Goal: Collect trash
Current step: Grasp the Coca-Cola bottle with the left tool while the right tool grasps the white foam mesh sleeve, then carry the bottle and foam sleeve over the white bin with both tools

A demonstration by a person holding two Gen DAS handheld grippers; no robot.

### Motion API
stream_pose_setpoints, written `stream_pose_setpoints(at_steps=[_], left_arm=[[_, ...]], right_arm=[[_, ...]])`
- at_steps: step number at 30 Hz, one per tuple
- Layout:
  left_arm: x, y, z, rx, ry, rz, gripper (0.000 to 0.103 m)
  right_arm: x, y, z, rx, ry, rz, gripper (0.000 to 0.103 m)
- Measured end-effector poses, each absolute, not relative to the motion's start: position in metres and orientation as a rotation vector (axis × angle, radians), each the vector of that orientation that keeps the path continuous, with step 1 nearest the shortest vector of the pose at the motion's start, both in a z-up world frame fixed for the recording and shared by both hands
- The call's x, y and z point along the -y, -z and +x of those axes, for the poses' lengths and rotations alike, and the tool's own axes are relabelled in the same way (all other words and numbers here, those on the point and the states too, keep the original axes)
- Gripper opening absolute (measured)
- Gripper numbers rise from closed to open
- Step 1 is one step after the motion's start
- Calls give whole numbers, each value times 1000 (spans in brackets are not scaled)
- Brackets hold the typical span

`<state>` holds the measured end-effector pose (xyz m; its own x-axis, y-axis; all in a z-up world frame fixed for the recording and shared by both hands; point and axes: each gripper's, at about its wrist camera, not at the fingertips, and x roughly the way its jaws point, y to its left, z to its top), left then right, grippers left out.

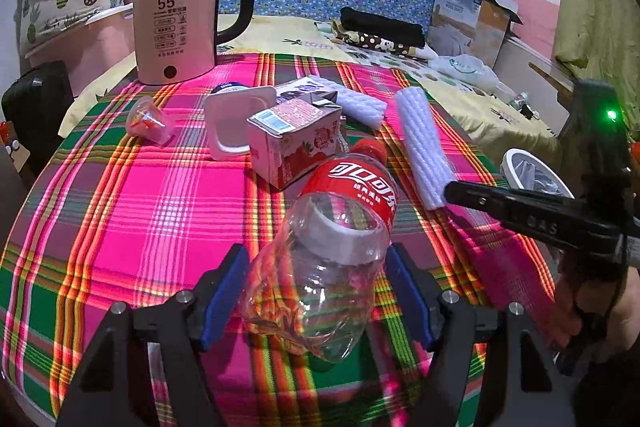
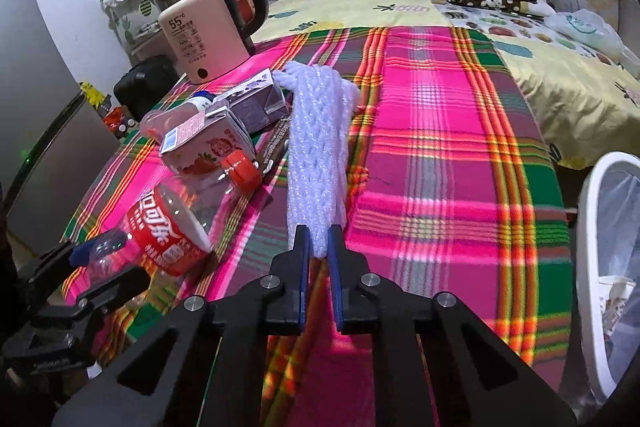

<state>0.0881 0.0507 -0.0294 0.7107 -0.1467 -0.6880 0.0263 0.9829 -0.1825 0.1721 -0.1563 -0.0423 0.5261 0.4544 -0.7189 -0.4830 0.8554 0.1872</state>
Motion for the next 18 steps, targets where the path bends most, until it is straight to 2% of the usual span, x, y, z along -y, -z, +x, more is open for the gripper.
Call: stream_pose_setpoints(at_steps=[7,18], left_arm=[[-41,26,85,-770,103,-173,68],[-4,16,81,-811,243,-70,69]], right_arm=[[179,35,153,-833,-538,-12,9],[206,36,140,-837,-501,27,9]])
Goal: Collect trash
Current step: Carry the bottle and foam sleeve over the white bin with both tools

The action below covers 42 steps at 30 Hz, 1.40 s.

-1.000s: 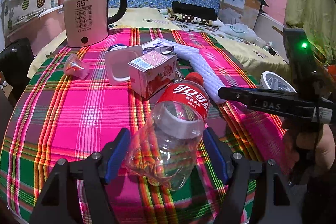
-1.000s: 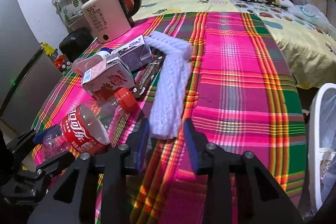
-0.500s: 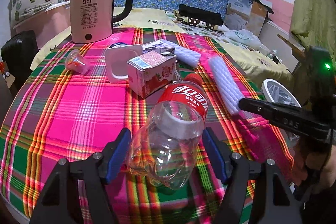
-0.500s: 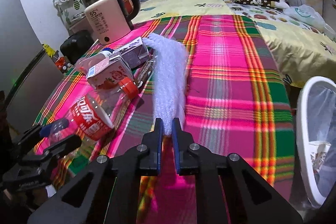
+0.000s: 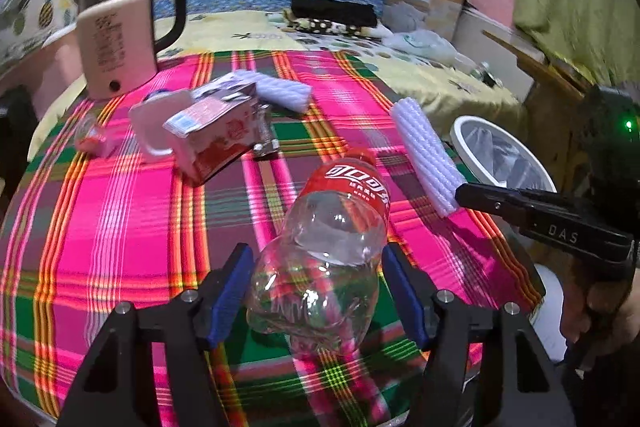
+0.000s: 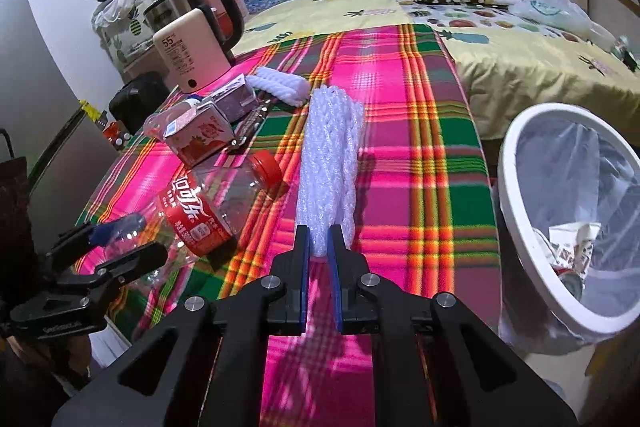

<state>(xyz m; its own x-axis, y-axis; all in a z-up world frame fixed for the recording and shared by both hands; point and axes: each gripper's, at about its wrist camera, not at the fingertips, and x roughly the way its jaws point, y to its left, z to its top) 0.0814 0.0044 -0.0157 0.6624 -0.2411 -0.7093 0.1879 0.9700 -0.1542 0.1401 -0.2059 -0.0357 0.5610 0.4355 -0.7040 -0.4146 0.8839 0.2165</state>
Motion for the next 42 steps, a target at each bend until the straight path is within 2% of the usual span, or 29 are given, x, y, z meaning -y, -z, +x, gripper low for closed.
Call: stream_pose_setpoints(at_steps=[7,16,18,33,42], left_arm=[[10,5,92,-829,304,46,76],[31,14,92,-857,344,227,76],[33,16,92,-872,344,251,71],[30,9,97,-809,287,16,69],[55,16,96,-872,364,121,69]], right_arm=[[216,35,138,-826,-489,53,9],[225,36,135,-818,-484,69,9],[227,36,135,-818,-481,74,9],[239,29,129,-786,-463,85,9],[251,30,128,-786,-435,104,9]])
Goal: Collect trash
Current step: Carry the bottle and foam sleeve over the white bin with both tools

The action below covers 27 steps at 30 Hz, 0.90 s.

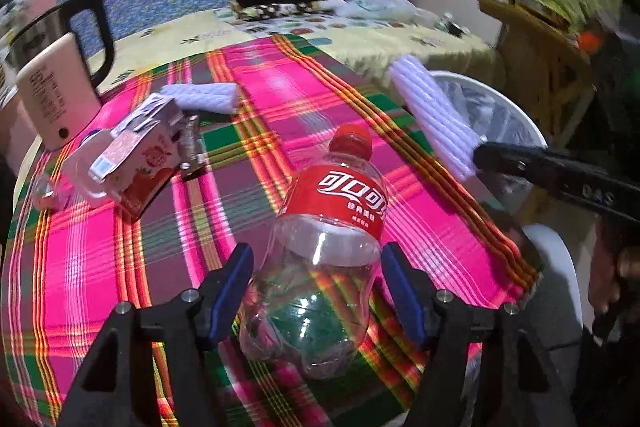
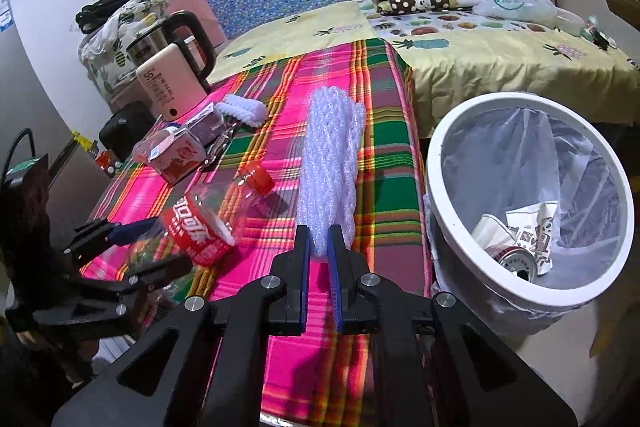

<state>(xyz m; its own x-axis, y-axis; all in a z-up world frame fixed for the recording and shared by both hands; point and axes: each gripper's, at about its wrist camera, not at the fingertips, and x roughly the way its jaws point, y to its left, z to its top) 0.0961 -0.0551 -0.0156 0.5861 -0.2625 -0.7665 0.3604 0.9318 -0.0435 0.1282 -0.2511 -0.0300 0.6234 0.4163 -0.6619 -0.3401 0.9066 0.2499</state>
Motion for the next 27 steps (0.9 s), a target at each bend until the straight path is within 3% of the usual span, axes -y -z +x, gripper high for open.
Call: stream_pose_setpoints(at_steps=[6,12,14,16,27], left_arm=[[52,3,102,-900,385,120,77],[62,13,114,-972,388,156,77],[63,17,117,-984,380,147,75],[62,19,119,-989,371,134,64],[69,7,117,-874,370,27,64]], right_arm=[[254,31,128,-785,-438,115,9],[258,30,127,-782,-437,126,9],[259,29,127,-779,-435,129,9],[260,29,127,-777,-433,132,9],[272,28,126,-764,-411,145,9]])
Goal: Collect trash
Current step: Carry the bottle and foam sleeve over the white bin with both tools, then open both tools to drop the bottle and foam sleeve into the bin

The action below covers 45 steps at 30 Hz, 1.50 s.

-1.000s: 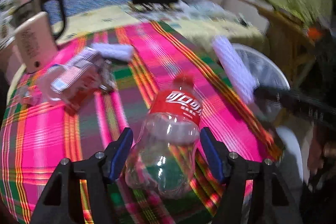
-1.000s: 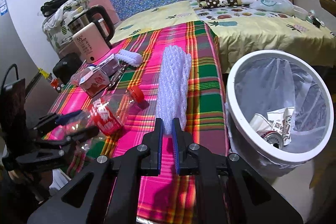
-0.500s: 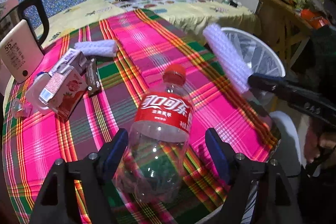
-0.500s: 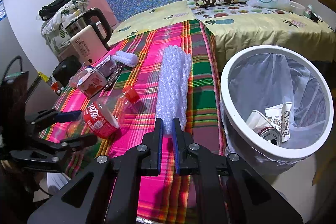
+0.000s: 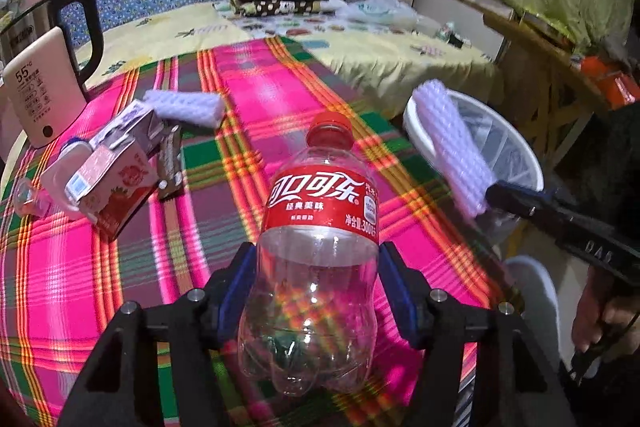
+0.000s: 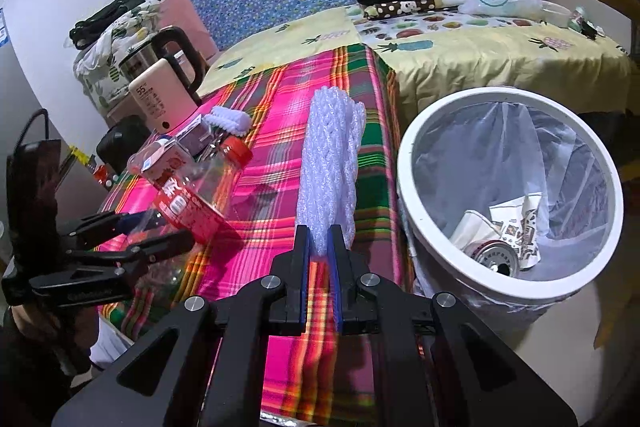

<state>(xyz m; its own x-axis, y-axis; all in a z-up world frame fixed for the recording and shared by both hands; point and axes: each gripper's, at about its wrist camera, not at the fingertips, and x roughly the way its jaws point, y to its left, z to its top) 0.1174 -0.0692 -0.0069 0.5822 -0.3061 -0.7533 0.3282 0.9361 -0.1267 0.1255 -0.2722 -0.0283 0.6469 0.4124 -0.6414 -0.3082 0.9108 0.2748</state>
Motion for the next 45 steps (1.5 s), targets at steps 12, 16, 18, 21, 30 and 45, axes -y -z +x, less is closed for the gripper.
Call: stream_pose_setpoints(at_steps=[12,16,18,21,30,45], left_arm=[[127,-4,139,-835,488,16,64],[153,-4,149,-828,531,24,64],[166,-3,154,-826,550,26,64],[182,0,159,-830,573,25,64],[219,4,175,-837,614,12,64],[220,2,178,-814,622,-19,73]], right_arm=[[311,26,126,-742,-309,185,9],[333,28,125,-741,-252,208,9],[344,29,124,-741,-223,221,9],[356,31,123,-746,-191,231,9],[375,37,129,-773,-137,252,9],[385,37,127,-752,-92,269,16]])
